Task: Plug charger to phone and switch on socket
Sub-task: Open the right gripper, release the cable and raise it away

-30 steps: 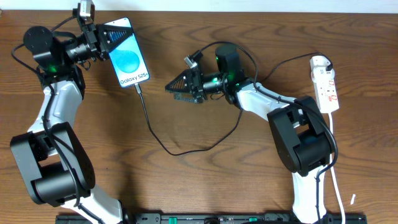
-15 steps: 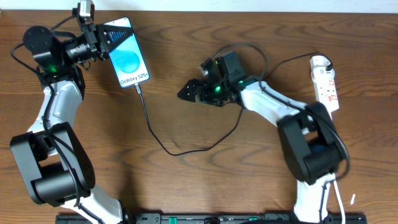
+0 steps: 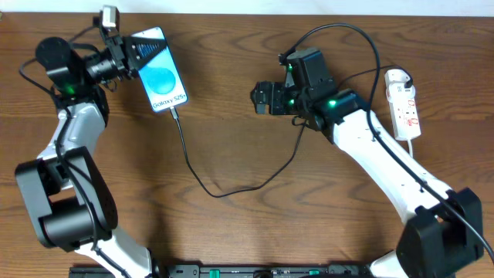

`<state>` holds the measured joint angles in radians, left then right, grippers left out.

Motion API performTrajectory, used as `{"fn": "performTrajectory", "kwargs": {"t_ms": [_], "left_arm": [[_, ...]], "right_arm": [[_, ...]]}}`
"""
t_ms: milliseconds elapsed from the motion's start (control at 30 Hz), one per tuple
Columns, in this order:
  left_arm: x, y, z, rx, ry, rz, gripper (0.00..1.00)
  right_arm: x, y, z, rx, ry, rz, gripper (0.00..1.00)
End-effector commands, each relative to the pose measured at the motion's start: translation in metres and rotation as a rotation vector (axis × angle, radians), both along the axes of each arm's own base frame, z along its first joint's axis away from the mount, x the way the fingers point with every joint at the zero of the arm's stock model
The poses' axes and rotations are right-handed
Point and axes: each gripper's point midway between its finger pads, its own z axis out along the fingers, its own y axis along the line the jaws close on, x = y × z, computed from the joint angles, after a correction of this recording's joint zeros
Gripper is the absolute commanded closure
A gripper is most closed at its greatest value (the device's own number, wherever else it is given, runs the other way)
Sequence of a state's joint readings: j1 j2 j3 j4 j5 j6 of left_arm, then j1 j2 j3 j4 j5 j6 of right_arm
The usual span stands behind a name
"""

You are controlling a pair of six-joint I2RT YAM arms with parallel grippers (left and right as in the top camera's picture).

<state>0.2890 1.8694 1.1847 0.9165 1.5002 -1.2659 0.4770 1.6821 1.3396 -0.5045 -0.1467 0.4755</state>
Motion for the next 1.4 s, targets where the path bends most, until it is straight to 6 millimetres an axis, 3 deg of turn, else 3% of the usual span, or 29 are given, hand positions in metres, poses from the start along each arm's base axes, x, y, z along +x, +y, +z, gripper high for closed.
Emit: {"fn": "performTrajectory", "kwargs": {"t_ms": [0,200,500,700,1000,1167,1367], "left_arm": [[0.006,0.002,-0.029,-0.008,0.039,0.014,0.93],[0.006,0.003,-0.075,-0.030,0.130,0.023,0.92],[0.008,0.004,-0.128,-0.043,0.216,0.049,0.93],[0.014,0.007,-0.146,-0.048,0.251,0.086,0.93],[0.026,0.016,-0.156,-0.046,0.297,0.180,0.93],[0.031,0.022,-0.179,-0.028,0.393,0.258,0.93],[0.023,0.021,-0.202,0.029,0.436,0.263,0.93]], "right_arm": [[0.006,-0.021,0.016,-0.064,-0.064,-0.059,0.01],[0.001,-0.023,0.013,-0.081,-0.042,-0.052,0.01],[-0.001,-0.023,0.011,-0.094,-0.043,-0.036,0.01],[-0.001,-0.024,0.011,-0.096,-0.040,-0.036,0.01],[-0.002,-0.024,0.010,-0.097,-0.037,-0.035,0.01],[-0.002,-0.024,0.010,-0.097,-0.036,-0.035,0.01],[-0.002,-0.024,0.010,-0.097,-0.037,-0.035,0.01]]}}
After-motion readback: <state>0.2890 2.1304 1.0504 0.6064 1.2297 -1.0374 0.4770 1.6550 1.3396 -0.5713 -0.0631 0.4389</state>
